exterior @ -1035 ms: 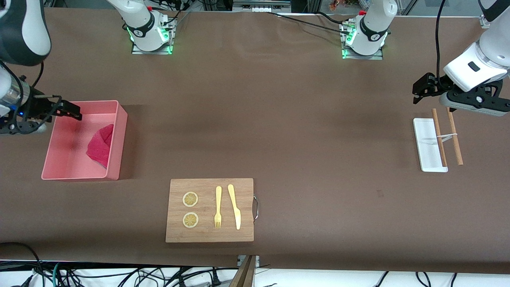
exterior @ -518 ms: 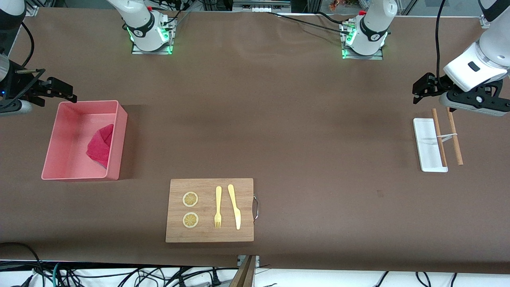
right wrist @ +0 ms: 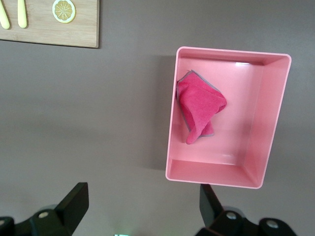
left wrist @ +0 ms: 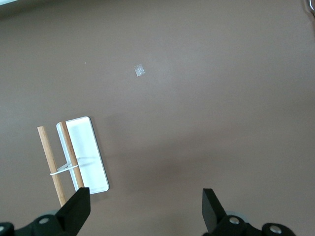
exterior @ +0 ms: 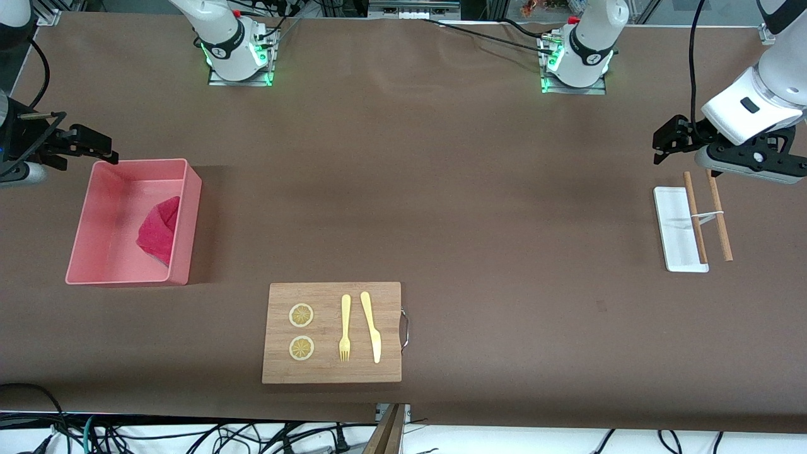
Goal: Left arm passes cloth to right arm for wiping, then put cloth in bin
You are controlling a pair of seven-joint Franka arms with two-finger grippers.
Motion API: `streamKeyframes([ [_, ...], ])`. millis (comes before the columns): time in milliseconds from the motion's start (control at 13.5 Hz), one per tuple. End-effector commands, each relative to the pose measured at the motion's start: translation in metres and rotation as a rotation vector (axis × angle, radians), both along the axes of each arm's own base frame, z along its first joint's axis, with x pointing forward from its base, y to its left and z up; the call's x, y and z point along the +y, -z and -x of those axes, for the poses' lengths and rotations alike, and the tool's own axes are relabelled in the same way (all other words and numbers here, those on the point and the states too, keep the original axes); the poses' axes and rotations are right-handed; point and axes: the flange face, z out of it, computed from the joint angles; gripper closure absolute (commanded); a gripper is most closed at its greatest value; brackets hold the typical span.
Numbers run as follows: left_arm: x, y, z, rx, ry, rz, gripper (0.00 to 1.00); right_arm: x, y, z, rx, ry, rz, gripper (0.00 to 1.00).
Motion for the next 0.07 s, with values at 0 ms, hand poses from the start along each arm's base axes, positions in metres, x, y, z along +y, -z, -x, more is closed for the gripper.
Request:
streamKeyframes([
  [0,-0.0017,-0.0067,-0.0009,0.005,0.013,0.011,0.0,0.0024,-0.0103,-0.0021,0.003,-0.011,0.016,0.0],
])
